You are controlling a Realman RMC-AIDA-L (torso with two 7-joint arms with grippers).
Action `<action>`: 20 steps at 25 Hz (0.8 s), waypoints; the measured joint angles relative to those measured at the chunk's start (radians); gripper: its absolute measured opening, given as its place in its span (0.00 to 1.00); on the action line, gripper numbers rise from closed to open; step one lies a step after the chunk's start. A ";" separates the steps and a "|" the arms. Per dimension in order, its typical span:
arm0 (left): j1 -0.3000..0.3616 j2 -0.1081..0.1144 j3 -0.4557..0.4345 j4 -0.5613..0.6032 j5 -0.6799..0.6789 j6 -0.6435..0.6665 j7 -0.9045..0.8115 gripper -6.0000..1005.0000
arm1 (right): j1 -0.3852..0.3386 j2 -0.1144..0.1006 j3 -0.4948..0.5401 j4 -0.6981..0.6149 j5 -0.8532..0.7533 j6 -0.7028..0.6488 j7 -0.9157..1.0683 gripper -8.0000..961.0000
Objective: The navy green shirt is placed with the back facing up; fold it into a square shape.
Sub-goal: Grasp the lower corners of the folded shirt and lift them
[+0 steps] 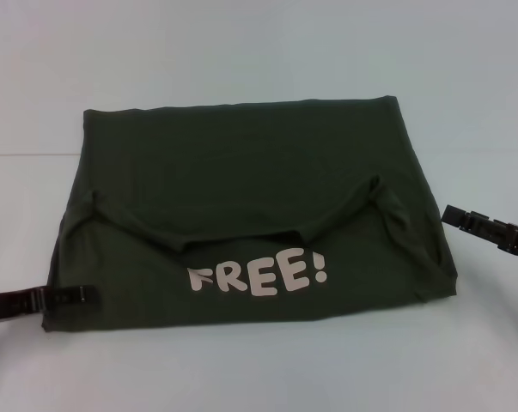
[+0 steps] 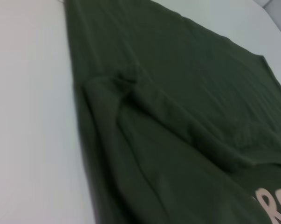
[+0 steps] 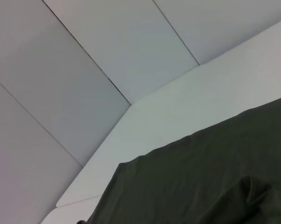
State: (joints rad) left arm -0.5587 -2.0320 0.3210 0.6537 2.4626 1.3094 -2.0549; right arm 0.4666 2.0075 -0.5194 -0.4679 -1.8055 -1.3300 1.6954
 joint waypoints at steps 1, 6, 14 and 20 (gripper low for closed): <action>-0.003 0.002 0.005 -0.007 0.001 0.006 -0.002 0.79 | 0.000 0.000 -0.001 0.000 0.000 0.000 0.000 0.94; -0.015 0.004 0.022 -0.020 0.001 0.035 -0.008 0.79 | -0.001 0.002 -0.003 0.000 0.000 0.000 0.000 0.94; -0.015 0.008 0.020 -0.001 0.003 0.028 -0.036 0.77 | 0.000 0.002 -0.002 0.000 0.000 -0.002 0.000 0.94; -0.012 0.004 0.025 0.011 0.020 -0.005 -0.039 0.75 | 0.000 0.002 -0.002 0.000 0.000 -0.004 0.001 0.94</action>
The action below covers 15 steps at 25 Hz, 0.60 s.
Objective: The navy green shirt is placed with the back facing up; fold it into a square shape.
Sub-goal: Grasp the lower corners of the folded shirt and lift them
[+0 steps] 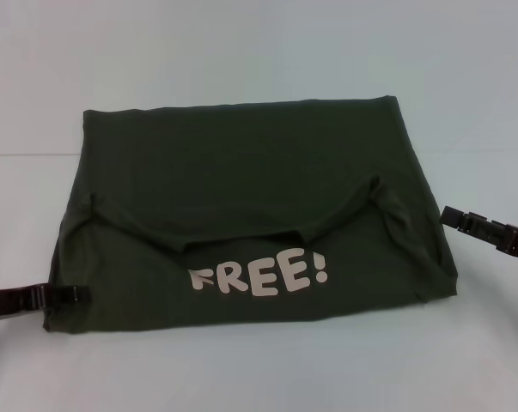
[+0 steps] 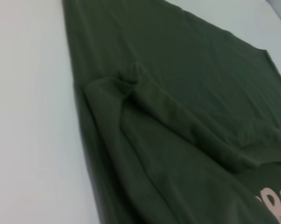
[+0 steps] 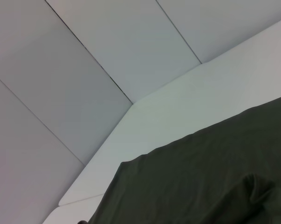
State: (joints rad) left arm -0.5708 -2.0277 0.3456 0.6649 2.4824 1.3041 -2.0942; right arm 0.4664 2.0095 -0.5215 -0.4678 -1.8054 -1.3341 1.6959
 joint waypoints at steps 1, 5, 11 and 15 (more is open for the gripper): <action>-0.001 0.000 0.000 0.000 0.003 -0.001 0.000 0.70 | 0.000 0.000 0.000 0.000 0.000 -0.002 0.000 0.94; -0.005 0.002 0.016 0.001 0.013 0.001 -0.001 0.52 | -0.001 0.000 0.000 0.000 0.000 -0.003 0.001 0.94; -0.008 -0.002 0.052 0.002 0.020 -0.002 -0.008 0.24 | 0.001 0.001 0.000 0.000 0.000 -0.003 0.001 0.94; -0.008 -0.001 0.043 0.007 0.019 -0.002 -0.010 0.15 | 0.002 0.001 0.000 0.000 0.000 -0.004 0.003 0.94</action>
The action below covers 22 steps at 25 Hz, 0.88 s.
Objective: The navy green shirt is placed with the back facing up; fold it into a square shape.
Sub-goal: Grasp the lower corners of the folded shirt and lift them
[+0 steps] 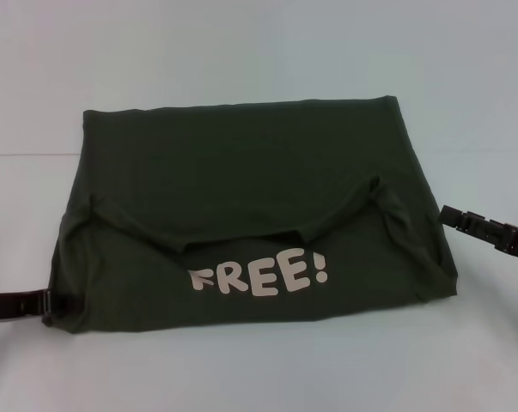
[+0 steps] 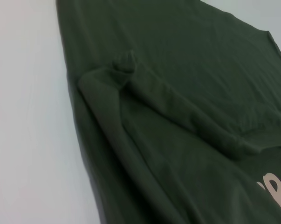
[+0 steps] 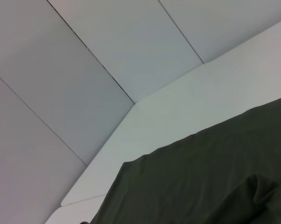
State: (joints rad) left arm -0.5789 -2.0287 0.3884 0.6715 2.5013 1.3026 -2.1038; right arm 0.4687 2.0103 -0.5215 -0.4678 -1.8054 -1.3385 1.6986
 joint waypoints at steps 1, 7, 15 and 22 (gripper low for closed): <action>0.000 0.000 0.000 0.001 0.000 0.000 0.000 0.12 | 0.000 -0.001 0.000 0.000 0.000 -0.001 0.002 0.93; 0.000 0.002 0.005 0.007 0.007 0.003 -0.003 0.07 | 0.001 -0.012 -0.025 -0.044 -0.014 -0.015 0.070 0.94; -0.004 0.005 0.005 0.007 0.012 0.007 -0.004 0.06 | 0.016 -0.025 -0.088 -0.436 -0.258 -0.090 0.526 0.94; -0.003 0.005 0.005 0.010 0.013 0.011 -0.005 0.05 | 0.140 -0.057 -0.099 -0.612 -0.618 -0.234 0.894 0.93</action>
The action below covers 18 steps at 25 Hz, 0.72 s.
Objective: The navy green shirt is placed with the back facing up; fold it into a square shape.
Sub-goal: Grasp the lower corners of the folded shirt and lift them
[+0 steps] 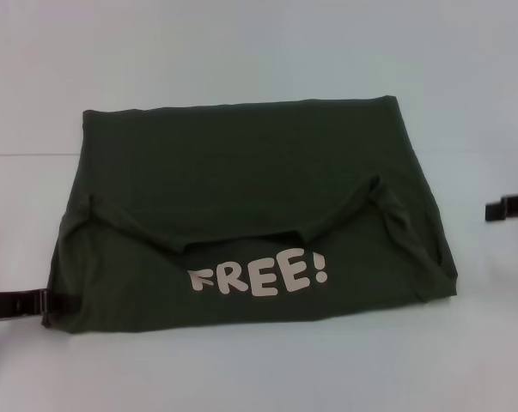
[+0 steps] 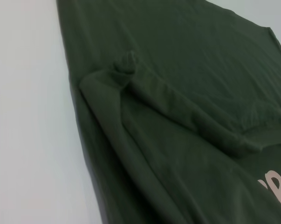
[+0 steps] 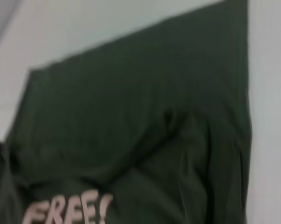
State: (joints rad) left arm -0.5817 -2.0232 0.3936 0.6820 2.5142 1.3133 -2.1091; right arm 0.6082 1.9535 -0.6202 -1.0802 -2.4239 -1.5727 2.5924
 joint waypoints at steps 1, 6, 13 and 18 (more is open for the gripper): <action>0.000 0.000 0.000 0.000 0.000 0.000 0.000 0.05 | 0.021 0.003 -0.004 0.005 -0.050 -0.012 0.017 0.93; -0.001 0.000 0.001 0.000 0.000 0.002 0.006 0.05 | 0.102 0.028 -0.042 0.061 -0.217 0.005 0.053 0.93; 0.003 0.000 0.001 0.000 0.000 0.003 0.008 0.05 | 0.138 0.053 -0.156 0.133 -0.224 0.105 0.048 0.92; 0.005 0.000 0.001 0.001 0.000 0.003 0.009 0.05 | 0.166 0.055 -0.166 0.228 -0.224 0.188 0.045 0.92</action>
State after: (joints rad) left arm -0.5771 -2.0233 0.3942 0.6826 2.5142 1.3161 -2.0996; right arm 0.7745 2.0085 -0.7858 -0.8520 -2.6476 -1.3845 2.6370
